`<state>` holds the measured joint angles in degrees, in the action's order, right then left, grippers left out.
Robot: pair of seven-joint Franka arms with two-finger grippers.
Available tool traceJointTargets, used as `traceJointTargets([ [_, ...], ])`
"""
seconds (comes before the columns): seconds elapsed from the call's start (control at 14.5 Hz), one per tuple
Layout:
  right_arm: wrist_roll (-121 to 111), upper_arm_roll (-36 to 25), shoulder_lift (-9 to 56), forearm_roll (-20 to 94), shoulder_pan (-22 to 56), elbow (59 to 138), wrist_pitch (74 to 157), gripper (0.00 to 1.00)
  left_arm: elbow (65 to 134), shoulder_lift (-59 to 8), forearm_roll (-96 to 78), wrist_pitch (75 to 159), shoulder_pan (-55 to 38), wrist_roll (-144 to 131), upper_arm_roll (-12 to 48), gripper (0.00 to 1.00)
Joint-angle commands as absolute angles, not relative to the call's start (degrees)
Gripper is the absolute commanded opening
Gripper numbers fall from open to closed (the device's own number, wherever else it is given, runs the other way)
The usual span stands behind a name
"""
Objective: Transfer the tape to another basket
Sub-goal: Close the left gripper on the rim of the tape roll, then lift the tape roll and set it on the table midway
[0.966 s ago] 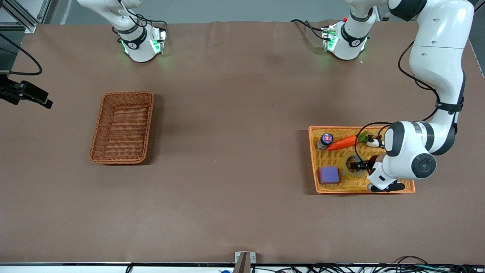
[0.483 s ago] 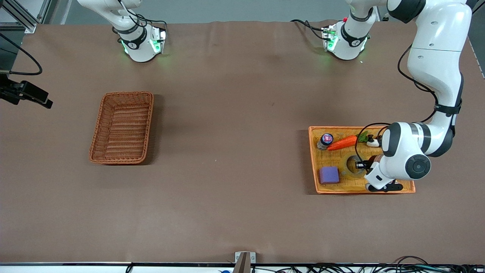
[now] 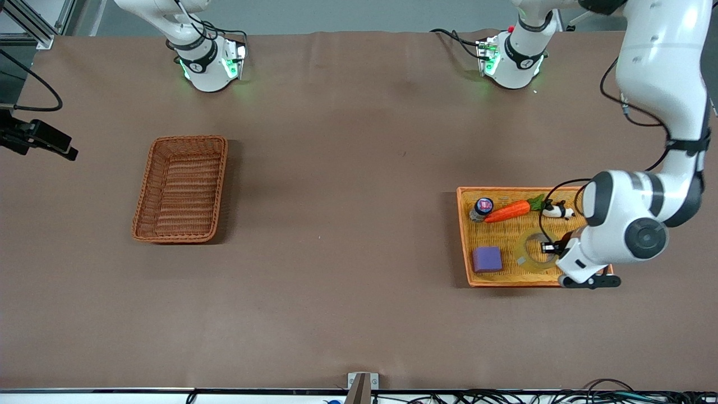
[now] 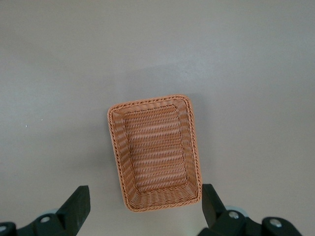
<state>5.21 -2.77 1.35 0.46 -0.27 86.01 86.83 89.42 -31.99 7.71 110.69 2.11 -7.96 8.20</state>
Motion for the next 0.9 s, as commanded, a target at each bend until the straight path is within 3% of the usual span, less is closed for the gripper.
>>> traceJointTargets([
  [0.0, 4.92, -2.46, 0.35, 0.88, -0.88, 86.66, 86.92, 1.0, 87.38, -26.9, 8.09, 102.33, 1.93, -8.69, 12.73, 0.0],
  [0.21, 4.92, -2.46, 0.35, 0.88, -0.79, 86.66, 87.1, 1.0, 81.22, -27.42, 7.91, 93.19, 1.32, -10.1, 20.01, 0.0],
  [0.34, 5.01, -2.46, 0.35, 0.97, -0.62, 86.66, 87.28, 1.0, 80.25, -28.38, 7.91, 92.64, -0.6, -14.57, 24.42, 0.0],
  [0.69, 5.01, -2.46, 0.35, 0.26, -0.7, 86.66, 87.28, 1.0, 69.8, -39.0, 8.09, 96.57, -16.67, -21.16, 24.09, 0.0],
  [0.83, 5.01, -2.55, 0.35, 0.44, -1.05, 86.57, 87.19, 1.0, 69.52, -41.21, 8.09, 101.84, -21.07, -25.21, 24.08, 0.0],
])
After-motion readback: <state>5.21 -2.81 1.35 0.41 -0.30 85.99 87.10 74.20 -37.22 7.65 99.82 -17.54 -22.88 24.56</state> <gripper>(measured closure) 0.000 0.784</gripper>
